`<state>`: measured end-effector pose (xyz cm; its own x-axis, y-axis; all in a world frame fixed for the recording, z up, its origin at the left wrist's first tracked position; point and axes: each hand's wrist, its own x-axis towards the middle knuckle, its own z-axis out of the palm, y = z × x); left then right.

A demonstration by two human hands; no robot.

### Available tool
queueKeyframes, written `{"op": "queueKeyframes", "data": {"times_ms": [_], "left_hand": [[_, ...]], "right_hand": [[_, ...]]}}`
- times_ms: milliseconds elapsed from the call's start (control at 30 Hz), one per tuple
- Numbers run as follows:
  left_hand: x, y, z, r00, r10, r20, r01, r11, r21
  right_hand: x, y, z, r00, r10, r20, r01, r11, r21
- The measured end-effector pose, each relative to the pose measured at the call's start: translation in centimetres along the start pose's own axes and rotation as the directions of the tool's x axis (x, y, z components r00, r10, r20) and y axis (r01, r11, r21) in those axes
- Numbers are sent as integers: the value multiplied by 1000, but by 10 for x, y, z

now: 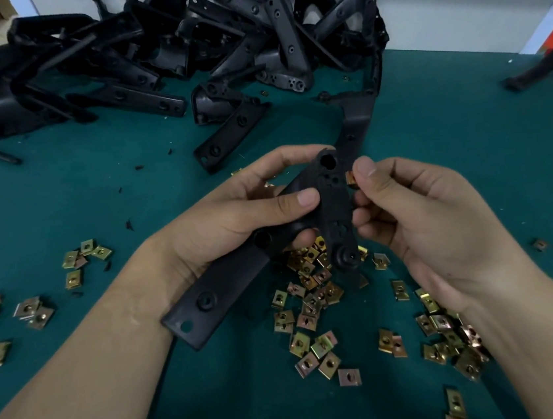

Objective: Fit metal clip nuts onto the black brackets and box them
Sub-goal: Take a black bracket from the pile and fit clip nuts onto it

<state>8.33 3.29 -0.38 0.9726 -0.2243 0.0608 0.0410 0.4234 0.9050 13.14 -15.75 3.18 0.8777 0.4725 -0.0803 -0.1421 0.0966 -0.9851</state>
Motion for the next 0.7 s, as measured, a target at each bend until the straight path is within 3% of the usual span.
{"op": "queueKeyframes", "data": {"times_ms": [367, 700], "left_hand": [[1, 1, 1, 1000, -12, -16, 13, 999, 49], [1, 1, -1, 999, -36, 7, 35, 987, 156]], "right_hand": [[-1, -1, -1, 998, 6, 62, -1, 997, -83], [-3, 5, 5, 1000, 1, 14, 0, 993, -122]]}}
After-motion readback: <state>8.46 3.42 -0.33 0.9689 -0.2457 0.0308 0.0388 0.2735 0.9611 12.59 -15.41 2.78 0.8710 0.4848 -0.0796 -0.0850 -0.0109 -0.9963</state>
